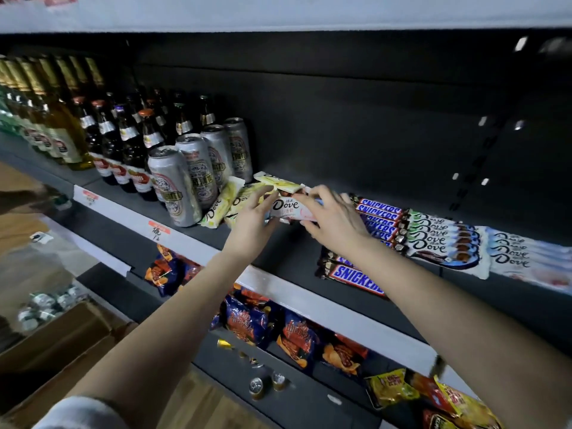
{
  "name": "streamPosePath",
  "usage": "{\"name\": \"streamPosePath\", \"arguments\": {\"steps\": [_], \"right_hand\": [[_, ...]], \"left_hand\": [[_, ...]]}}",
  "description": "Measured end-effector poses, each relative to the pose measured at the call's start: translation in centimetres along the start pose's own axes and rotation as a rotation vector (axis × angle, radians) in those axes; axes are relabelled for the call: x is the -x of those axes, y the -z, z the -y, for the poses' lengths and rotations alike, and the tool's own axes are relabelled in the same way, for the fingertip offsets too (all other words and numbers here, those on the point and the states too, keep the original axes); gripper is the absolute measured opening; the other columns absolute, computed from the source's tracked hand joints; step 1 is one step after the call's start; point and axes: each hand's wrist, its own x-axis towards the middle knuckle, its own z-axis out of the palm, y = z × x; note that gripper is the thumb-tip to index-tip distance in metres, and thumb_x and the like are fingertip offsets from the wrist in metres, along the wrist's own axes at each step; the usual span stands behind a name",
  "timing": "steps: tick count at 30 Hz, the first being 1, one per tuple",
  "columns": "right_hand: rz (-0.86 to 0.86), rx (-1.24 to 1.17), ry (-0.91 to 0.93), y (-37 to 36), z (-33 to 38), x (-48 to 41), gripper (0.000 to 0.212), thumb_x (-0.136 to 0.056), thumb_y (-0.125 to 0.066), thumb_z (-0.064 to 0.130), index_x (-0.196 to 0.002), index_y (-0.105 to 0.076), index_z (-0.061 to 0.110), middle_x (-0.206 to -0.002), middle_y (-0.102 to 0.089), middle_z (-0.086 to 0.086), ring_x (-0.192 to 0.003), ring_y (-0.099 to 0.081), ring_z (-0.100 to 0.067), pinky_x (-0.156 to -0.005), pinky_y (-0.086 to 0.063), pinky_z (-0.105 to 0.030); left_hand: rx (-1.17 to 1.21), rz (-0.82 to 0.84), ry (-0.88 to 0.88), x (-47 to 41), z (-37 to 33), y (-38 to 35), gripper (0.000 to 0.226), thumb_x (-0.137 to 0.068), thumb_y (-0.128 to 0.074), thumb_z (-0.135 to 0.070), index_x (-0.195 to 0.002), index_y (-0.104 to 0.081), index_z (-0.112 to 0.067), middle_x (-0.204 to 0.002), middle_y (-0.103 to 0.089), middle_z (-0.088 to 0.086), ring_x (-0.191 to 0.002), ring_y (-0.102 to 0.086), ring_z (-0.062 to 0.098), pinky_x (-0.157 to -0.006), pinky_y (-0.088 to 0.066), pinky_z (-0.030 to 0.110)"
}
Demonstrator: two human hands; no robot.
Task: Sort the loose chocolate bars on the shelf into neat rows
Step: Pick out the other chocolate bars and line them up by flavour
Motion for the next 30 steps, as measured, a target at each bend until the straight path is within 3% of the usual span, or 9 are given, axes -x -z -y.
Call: {"name": "streamPosePath", "arguments": {"steps": [4, 8, 12, 17, 22, 25, 30], "right_hand": [[-0.114, 0.064, -0.058, 1.5, -4.2, 2.8, 0.043, -0.074, -0.075, 0.019, -0.115, -0.064, 0.011, -0.104, -0.063, -0.01, -0.093, -0.06, -0.033, -0.081, -0.048, -0.041], [-0.073, 0.099, -0.152, 3.3, -7.7, 6.2, 0.047, -0.074, -0.074, 0.017, -0.118, -0.061, 0.009, -0.108, -0.063, -0.011, -0.097, -0.06, -0.032, -0.084, -0.048, -0.041], [-0.022, 0.159, -0.256, 5.1, -10.0, 9.3, 0.053, -0.076, -0.07, 0.013, -0.126, -0.055, 0.009, -0.116, -0.059, -0.011, -0.105, -0.056, -0.031, -0.089, -0.047, -0.043], [-0.092, 0.232, -0.343, 6.9, -12.4, 13.4, 0.051, -0.069, -0.076, 0.01, -0.118, -0.06, 0.003, -0.105, -0.064, -0.013, -0.098, -0.061, -0.033, -0.087, -0.052, -0.046], [-0.134, 0.331, -0.4, 8.6, -14.4, 18.2, 0.048, -0.066, -0.078, 0.006, -0.111, -0.064, -0.001, -0.106, -0.067, -0.012, -0.096, -0.065, -0.028, -0.1, -0.036, -0.045], [-0.099, 0.349, -0.474, 9.5, -15.3, 21.3, 0.046, -0.068, -0.076, 0.002, -0.112, -0.063, 0.001, -0.11, -0.066, -0.011, -0.1, -0.063, -0.028, -0.097, -0.043, -0.041], [-0.065, 0.369, -0.565, 10.5, -15.4, 25.3, 0.047, -0.065, -0.077, -0.003, -0.11, -0.064, 0.001, -0.109, -0.066, -0.013, -0.099, -0.063, -0.031, -0.091, -0.048, -0.043]], "left_hand": [[0.055, 0.045, -0.099, -2.1, -3.5, -3.0, 0.046, -0.083, -0.062, -0.002, -0.129, -0.051, -0.001, -0.136, -0.047, 0.013, -0.124, -0.047, 0.026, -0.098, -0.02, 0.006], [0.061, 0.101, -0.199, -3.1, -6.9, -5.9, 0.046, -0.084, -0.061, 0.0, -0.129, -0.051, -0.001, -0.134, -0.049, 0.012, -0.119, -0.051, 0.025, -0.097, -0.026, 0.01], [0.132, 0.152, -0.276, -3.5, -10.4, -8.1, 0.045, -0.086, -0.059, 0.001, -0.13, -0.049, 0.001, -0.133, -0.048, 0.013, -0.118, -0.05, 0.023, -0.097, -0.018, -0.002], [0.205, 0.216, -0.352, -4.0, -14.9, -10.4, 0.046, -0.086, -0.061, -0.001, -0.13, -0.049, 0.001, -0.132, -0.049, 0.013, -0.112, -0.053, 0.021, -0.093, -0.017, -0.007], [0.243, 0.332, -0.414, -3.9, -19.0, -13.2, 0.049, -0.084, -0.066, -0.01, -0.13, -0.052, -0.005, -0.132, -0.05, 0.006, -0.118, -0.051, 0.02, -0.102, -0.029, 0.011], [0.19, 0.357, -0.43, -3.1, -21.4, -14.6, 0.049, -0.081, -0.068, -0.026, -0.127, -0.055, -0.018, -0.13, -0.053, -0.006, -0.115, -0.053, 0.017, -0.097, -0.042, 0.029], [0.03, 0.368, -0.507, -1.3, -25.1, -16.6, 0.05, -0.081, -0.065, -0.038, -0.128, -0.053, -0.024, -0.132, -0.053, -0.006, -0.121, -0.046, 0.019, -0.101, -0.031, 0.033]]}}
